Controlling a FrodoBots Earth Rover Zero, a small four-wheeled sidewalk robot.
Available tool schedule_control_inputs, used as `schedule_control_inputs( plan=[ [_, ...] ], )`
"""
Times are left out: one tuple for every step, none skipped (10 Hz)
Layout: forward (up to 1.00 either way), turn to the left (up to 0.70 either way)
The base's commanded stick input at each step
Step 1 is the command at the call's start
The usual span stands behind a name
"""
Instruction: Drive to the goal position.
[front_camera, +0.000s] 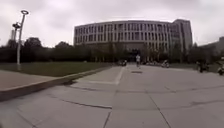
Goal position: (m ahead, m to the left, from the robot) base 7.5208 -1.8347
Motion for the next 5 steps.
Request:
schedule_control_inputs(
  plan=[
    [0.70, 0.00],
    [0.70, 0.00],
    [0.70, 0.00],
    [0.70, 0.00],
    [0.70, 0.00]
  ],
)
